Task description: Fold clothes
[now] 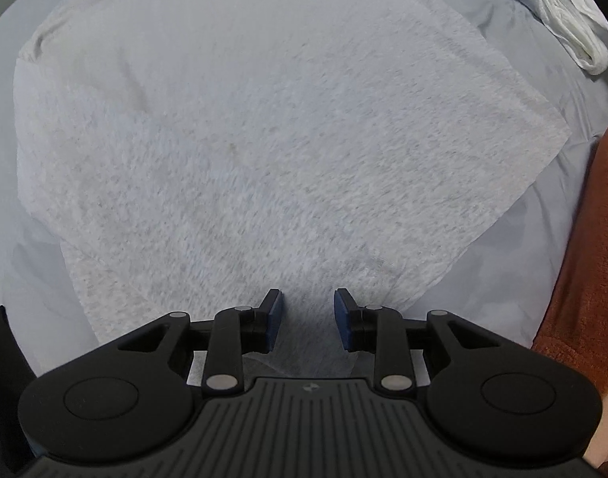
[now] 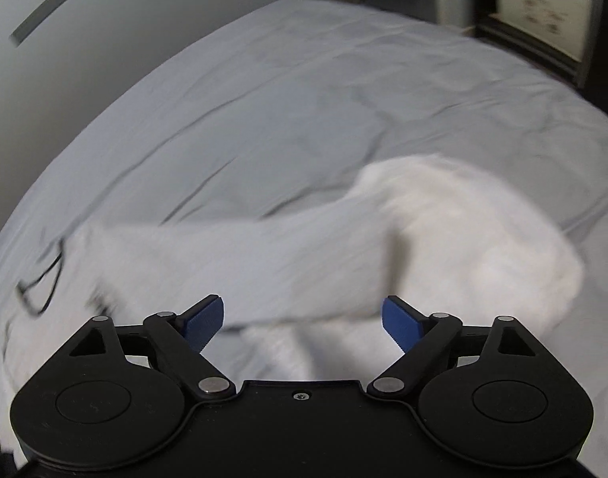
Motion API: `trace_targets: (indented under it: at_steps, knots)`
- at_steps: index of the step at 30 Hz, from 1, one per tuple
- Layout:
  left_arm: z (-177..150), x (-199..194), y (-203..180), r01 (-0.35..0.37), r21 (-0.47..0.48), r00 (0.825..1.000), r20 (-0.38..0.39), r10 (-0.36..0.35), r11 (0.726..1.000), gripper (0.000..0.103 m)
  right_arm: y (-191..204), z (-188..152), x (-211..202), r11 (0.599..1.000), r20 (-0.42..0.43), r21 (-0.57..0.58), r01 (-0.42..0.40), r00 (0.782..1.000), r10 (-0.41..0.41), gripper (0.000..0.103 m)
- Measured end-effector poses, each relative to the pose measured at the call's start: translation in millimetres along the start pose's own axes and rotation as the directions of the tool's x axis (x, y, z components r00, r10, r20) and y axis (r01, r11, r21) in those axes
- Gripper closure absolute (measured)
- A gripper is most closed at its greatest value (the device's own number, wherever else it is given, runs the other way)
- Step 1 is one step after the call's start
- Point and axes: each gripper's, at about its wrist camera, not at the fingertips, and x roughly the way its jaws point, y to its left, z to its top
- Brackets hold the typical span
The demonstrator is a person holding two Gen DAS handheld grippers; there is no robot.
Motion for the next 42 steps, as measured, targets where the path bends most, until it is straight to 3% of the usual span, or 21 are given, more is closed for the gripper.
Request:
trace_targets:
  at_steps: [8, 11, 13, 16, 21, 27, 33, 38, 42]
  knots:
    - [2, 1, 0, -0.001, 0.001, 1.0, -0.027, 0.001, 1.0, 0.076, -29, 18, 46, 0.999, -0.024, 0.044, -0.009, 1.0, 0.01, 0.041]
    - [2, 1, 0, -0.004, -0.006, 0.999, -0.035, 0.003, 1.0, 0.075, -34, 19, 57, 0.996, -0.039, 0.075, -0.048, 0.998, 0.051, 0.056]
    - [2, 1, -1, -0.007, -0.006, 0.999, -0.039, 0.007, 1.0, 0.075, -33, 17, 62, 0.995, -0.044, 0.081, -0.051, 0.998, 0.055, 0.082]
    - [3, 1, -4, -0.013, 0.0, 0.999, -0.044, 0.013, 1.0, 0.075, -25, 14, 58, 0.998, -0.01, 0.044, -0.044, 0.999, 0.045, 0.092]
    - [3, -2, -9, -0.024, 0.008, 0.998, -0.049, 0.024, 1.0, 0.075, 3, 10, 35, 0.994, 0.045, -0.055, -0.097, 0.994, 0.1, 0.098]
    - [-2, -10, -12, -0.024, -0.003, 0.999, -0.029, 0.024, 1.0, 0.075, 64, -3, 10, 0.952, 0.027, -0.202, -0.228, 0.971, 0.238, 0.099]
    - [-13, -25, -11, -0.022, -0.007, 1.0, -0.008, 0.022, 1.0, 0.075, 152, -44, -3, 0.84, -0.083, -0.395, -0.373, 0.925, 0.371, 0.1]
    - [-22, -36, -6, -0.025, -0.027, 1.0, 0.003, 0.025, 0.999, 0.075, 220, -101, -13, 0.678, -0.231, -0.544, -0.494, 0.865, 0.445, 0.1]
    - [-25, -34, 5, -0.019, -0.033, 1.0, 0.009, 0.019, 0.999, 0.075, 254, -147, -20, 0.539, -0.375, -0.617, -0.574, 0.816, 0.439, 0.1]
